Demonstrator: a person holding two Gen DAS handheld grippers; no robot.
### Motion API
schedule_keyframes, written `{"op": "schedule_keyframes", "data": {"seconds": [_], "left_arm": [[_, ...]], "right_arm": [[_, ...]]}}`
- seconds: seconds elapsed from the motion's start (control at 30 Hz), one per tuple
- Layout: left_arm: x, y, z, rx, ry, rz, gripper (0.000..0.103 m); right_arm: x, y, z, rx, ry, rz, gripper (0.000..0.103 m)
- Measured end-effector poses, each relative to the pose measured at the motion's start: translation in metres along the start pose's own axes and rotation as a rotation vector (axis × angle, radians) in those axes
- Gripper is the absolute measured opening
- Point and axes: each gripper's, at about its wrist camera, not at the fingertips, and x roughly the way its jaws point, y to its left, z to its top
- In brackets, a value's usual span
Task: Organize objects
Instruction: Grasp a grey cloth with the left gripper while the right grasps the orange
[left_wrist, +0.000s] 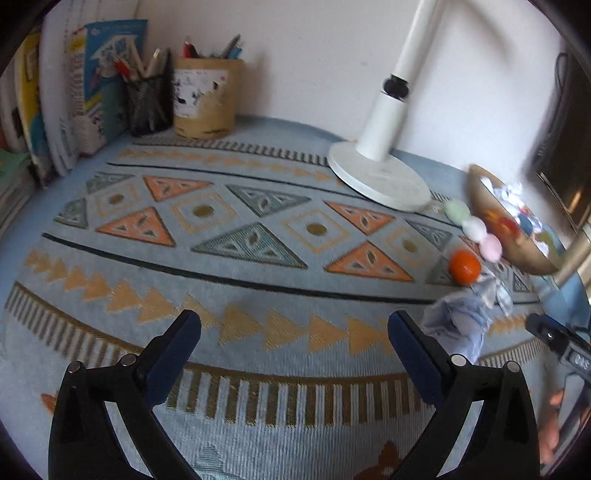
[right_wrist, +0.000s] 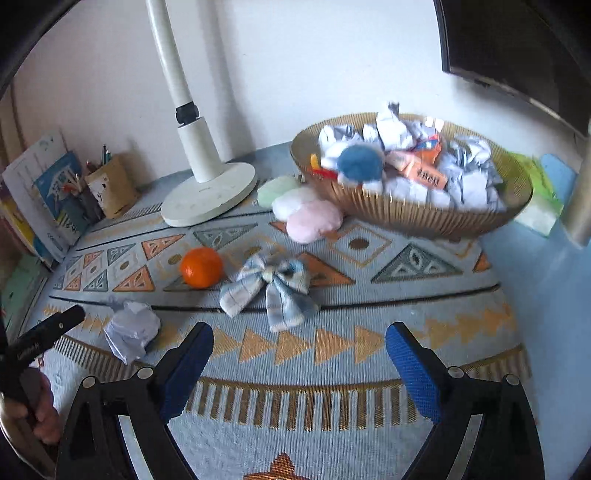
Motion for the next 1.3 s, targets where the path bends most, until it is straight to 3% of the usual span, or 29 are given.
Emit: {"op": "schedule_keyframes", "data": {"seconds": [0.1,0.2,0.23,0.33,0.43,0.47,0.5,0.67,0.77,0.8,0.9,1.03,1.13,1.2,1.3], "left_arm": [[-0.003,-0.006,-0.003,0.036,0.020,-0.138,0.101],[-0.006,-0.032,-0.001,0.072,0.060,-0.289,0.102],[-0.005,-0.048,0.000,0.107,0.074,-0.299,0.102],[0.011,-0.090,0.001,0.240,0.098,-0.254,0.099],[0.032,-0.098,0.000,0.235,0.134,-0.259,0.064],[0.030,-0.097,0.001,0.233,0.105,-0.254,0.051],[0.029,-0.095,0.001,0.235,0.101,-0.275,0.046],[0.010,-0.074,0.002,0.169,0.003,-0.378,0.044],[0.011,-0.059,0.006,0.086,-0.018,-0.395,0.044],[0.011,-0.056,0.008,0.066,-0.024,-0.405,0.044],[0.010,-0.056,0.008,0.064,-0.040,-0.411,0.044],[0.012,-0.061,0.008,0.076,-0.038,-0.404,0.044],[0.013,-0.070,0.006,0.111,-0.013,-0.396,0.044],[0.011,-0.087,0.011,0.143,0.014,-0.402,0.044],[-0.008,-0.137,0.038,0.222,-0.029,-0.422,0.044]], "right_arm": [[-0.002,-0.005,0.003,0.021,-0.018,0.016,0.094],[0.008,-0.001,0.007,-0.001,0.072,0.091,0.091],[0.009,0.002,0.011,-0.009,0.103,0.115,0.083],[0.000,0.023,0.038,-0.082,0.101,0.142,0.078],[0.004,0.041,0.053,-0.163,0.075,0.142,0.078],[0.010,0.047,0.057,-0.172,0.082,0.169,0.078],[0.019,0.052,0.061,-0.169,0.094,0.196,0.076],[0.058,0.067,0.061,-0.160,0.157,0.209,0.060],[0.074,0.073,0.060,-0.153,0.174,0.205,0.049],[0.077,0.077,0.059,-0.164,0.173,0.206,0.039],[0.072,0.082,0.054,-0.199,0.144,0.188,0.037],[0.032,0.059,0.037,-0.153,0.110,0.245,0.036],[-0.004,0.018,0.017,-0.097,0.094,0.246,0.036],[-0.036,-0.023,0.020,-0.067,0.028,0.167,0.037],[-0.071,-0.073,0.047,0.008,-0.082,0.044,0.037]]}}
